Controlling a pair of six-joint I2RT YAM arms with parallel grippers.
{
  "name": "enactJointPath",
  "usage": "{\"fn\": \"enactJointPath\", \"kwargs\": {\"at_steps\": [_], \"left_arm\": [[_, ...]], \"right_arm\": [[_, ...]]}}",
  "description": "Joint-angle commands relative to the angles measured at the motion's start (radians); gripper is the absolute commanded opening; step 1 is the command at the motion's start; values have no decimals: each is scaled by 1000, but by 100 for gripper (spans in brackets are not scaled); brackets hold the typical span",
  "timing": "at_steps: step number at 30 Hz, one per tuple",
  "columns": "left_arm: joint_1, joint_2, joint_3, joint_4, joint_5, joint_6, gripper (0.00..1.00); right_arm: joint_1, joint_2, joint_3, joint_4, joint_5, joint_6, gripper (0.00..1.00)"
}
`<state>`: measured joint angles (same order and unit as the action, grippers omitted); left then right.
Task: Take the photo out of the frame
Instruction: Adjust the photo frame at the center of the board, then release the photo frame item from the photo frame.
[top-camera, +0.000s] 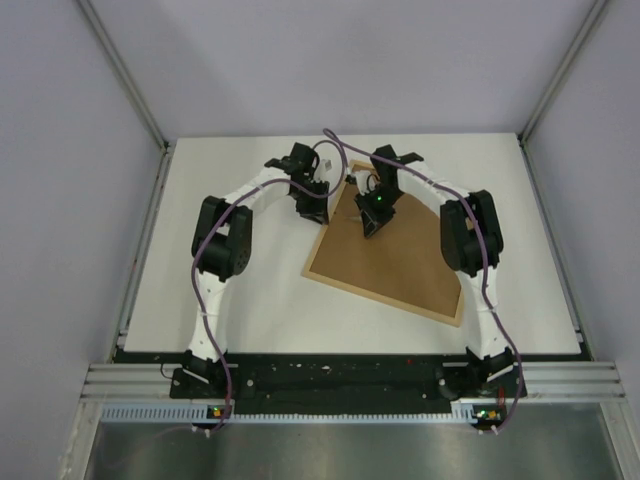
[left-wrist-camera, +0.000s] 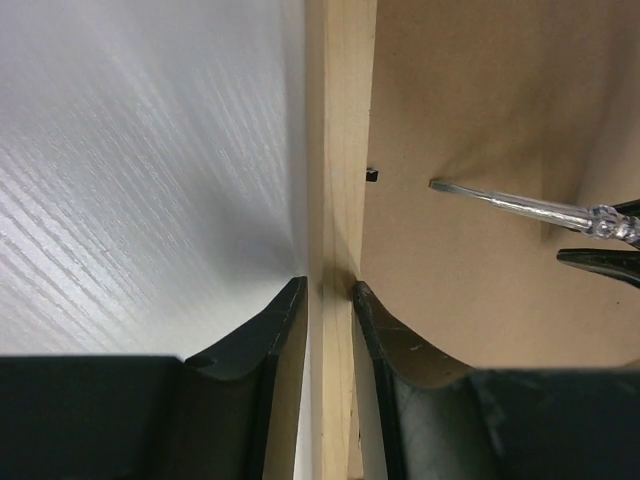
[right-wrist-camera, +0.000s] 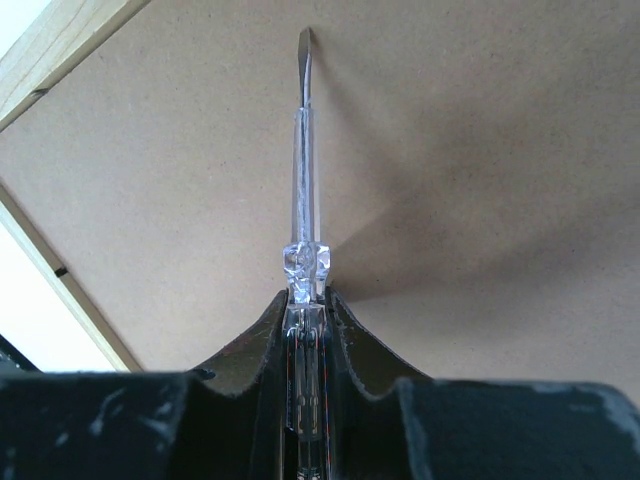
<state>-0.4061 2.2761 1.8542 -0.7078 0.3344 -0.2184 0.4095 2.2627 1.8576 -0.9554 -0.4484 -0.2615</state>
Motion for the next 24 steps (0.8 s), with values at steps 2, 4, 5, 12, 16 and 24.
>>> {"fn": "enactJointPath", "kwargs": {"at_steps": [2, 4, 5, 12, 16, 24], "left_arm": [[-7, -7, -18, 34, 92, -15, 28], [-8, -7, -36, 34, 113, -21, 26], [-10, -10, -50, 34, 120, -24, 25], [-22, -46, -122, 73, 133, -32, 23], [-23, -55, -122, 74, 135, -38, 22], [-28, -52, -116, 67, 118, -41, 21]], "right_arm": [[6, 34, 74, -23, -16, -25, 0], [8, 46, 87, -22, -18, -25, 0], [9, 55, 97, -22, -21, -24, 0], [17, 100, 156, -25, -24, -12, 0], [26, 120, 175, -32, -23, -13, 0], [40, 109, 146, -34, 34, -22, 0]]}}
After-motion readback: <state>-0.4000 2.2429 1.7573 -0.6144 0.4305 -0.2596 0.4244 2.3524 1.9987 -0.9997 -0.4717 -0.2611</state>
